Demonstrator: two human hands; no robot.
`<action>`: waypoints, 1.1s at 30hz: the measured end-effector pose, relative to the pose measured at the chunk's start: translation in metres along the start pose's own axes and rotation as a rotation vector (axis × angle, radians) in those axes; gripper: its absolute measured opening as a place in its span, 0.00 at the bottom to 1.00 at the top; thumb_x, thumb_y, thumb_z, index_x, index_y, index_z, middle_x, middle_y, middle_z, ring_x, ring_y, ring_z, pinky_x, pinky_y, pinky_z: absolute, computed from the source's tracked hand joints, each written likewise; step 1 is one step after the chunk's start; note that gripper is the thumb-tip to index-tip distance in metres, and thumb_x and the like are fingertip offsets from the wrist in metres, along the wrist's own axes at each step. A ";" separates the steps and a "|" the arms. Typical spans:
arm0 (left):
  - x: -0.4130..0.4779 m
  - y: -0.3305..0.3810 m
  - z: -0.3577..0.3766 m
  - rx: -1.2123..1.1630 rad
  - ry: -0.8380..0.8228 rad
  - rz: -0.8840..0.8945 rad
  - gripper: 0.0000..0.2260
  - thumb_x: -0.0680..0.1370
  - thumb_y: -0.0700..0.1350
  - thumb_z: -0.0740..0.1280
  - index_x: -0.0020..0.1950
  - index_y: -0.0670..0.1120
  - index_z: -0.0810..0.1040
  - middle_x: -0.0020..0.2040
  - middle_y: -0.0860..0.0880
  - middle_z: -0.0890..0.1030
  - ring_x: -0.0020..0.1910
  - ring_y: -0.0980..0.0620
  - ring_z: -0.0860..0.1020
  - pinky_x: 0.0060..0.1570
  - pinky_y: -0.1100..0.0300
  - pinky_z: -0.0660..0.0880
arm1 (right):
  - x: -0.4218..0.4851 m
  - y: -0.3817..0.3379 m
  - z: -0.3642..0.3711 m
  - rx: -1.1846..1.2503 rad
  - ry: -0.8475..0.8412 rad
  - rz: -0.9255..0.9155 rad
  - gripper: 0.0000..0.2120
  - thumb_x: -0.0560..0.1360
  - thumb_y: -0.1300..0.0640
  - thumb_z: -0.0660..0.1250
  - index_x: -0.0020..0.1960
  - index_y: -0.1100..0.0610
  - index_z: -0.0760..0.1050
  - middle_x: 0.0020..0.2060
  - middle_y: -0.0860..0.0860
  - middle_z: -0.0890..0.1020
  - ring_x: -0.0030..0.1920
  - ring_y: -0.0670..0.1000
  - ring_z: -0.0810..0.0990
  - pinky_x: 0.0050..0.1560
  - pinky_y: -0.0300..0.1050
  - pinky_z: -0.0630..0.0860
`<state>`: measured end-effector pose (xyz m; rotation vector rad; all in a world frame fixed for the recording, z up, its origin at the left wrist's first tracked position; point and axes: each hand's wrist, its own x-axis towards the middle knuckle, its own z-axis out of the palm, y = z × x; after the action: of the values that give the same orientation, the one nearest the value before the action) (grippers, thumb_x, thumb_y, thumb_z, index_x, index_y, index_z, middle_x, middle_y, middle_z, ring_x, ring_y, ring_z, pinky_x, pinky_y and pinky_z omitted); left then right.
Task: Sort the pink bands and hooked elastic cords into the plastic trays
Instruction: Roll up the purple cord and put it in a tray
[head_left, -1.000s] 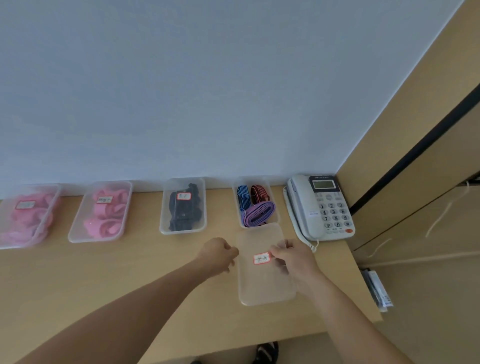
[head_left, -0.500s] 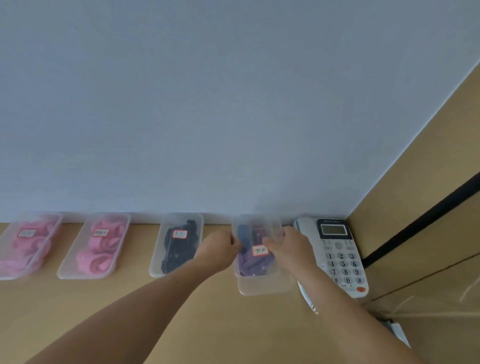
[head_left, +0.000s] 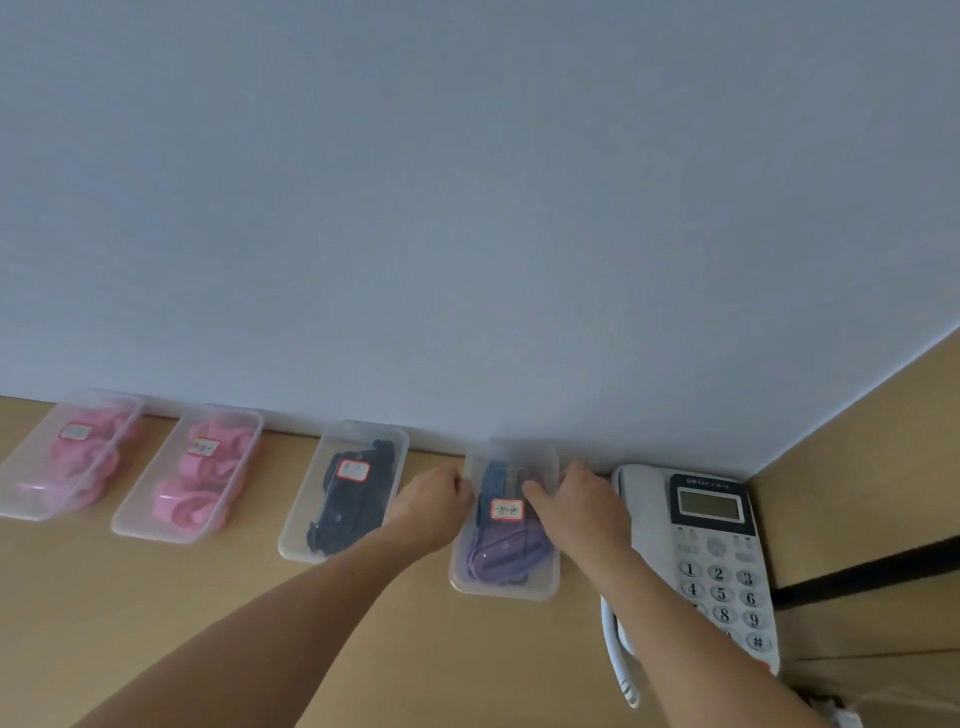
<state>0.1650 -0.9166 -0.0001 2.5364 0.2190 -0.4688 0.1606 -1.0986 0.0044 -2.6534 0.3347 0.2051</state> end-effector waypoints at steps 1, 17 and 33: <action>0.001 0.000 0.002 -0.036 -0.005 -0.008 0.12 0.81 0.47 0.56 0.38 0.48 0.68 0.37 0.47 0.76 0.36 0.47 0.73 0.36 0.56 0.70 | 0.001 0.002 0.002 0.020 -0.007 0.012 0.23 0.75 0.37 0.64 0.54 0.57 0.73 0.48 0.53 0.82 0.46 0.56 0.80 0.39 0.44 0.68; 0.008 -0.010 0.008 -0.201 -0.021 0.057 0.08 0.82 0.48 0.59 0.59 0.47 0.71 0.47 0.48 0.79 0.42 0.48 0.79 0.41 0.53 0.76 | -0.014 0.015 0.029 0.436 0.097 0.167 0.13 0.79 0.48 0.65 0.39 0.53 0.68 0.33 0.45 0.75 0.34 0.46 0.73 0.31 0.39 0.63; 0.006 -0.010 0.026 0.113 0.088 0.279 0.22 0.83 0.41 0.56 0.77 0.46 0.60 0.67 0.45 0.68 0.53 0.43 0.78 0.49 0.49 0.77 | -0.005 0.016 0.035 0.557 0.068 0.168 0.03 0.79 0.53 0.65 0.50 0.49 0.71 0.41 0.41 0.77 0.41 0.43 0.76 0.36 0.40 0.68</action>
<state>0.1611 -0.9222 -0.0278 2.6458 -0.1322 -0.2674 0.1480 -1.0951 -0.0327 -2.0863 0.5484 0.0593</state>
